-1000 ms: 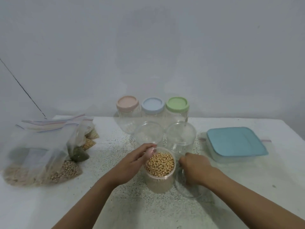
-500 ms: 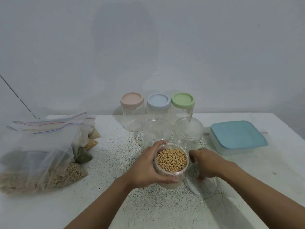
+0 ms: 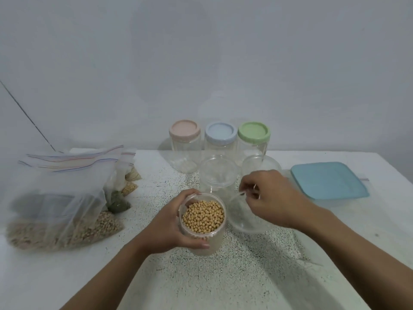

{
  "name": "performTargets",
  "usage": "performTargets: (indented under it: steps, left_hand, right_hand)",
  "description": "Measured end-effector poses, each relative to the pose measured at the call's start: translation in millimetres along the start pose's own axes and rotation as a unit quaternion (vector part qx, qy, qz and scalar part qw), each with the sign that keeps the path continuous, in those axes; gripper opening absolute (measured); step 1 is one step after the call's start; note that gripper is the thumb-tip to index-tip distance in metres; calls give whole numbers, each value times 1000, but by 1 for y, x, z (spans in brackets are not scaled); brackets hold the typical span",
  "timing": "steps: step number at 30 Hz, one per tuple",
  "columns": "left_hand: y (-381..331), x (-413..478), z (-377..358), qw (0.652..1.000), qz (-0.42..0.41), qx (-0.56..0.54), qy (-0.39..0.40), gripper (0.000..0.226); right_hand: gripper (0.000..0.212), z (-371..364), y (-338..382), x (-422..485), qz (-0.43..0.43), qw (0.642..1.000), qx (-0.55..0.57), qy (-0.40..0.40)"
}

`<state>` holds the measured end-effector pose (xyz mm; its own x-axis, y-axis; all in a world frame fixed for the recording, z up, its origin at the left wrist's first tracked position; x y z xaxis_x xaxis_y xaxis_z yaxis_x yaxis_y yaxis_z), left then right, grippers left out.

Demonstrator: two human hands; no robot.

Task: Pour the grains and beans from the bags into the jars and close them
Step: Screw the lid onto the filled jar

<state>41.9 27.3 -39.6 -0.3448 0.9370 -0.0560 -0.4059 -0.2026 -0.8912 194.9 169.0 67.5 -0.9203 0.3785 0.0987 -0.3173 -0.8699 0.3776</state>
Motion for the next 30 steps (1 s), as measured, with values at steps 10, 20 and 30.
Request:
performTargets:
  steps: [10, 20, 30]
  left_hand:
    - [28, -2, -19, 992, 4, -115, -44, 107]
    - [42, -2, -21, 981, 10, -176, -76, 91]
    - [38, -4, -21, 980, 25, -184, -70, 76]
  right_hand:
    - [15, -30, 47, 5, 214, 966, 102, -104]
    - [49, -82, 61, 16, 272, 962, 20, 20]
    - [64, -87, 73, 36, 294, 946, -16, 134]
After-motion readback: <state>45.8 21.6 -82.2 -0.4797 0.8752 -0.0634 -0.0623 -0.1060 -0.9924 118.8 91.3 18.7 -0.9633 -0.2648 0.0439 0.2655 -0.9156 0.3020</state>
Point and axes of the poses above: each hand's wrist, its own x-axis towards the middle knuckle, its own z-axis out of the back of the hand, y = z × x, the point moved 7 cm from there along x, towards the middle knuckle, and after that the axes turned 7 degrees about z, right-handed, at the moved point
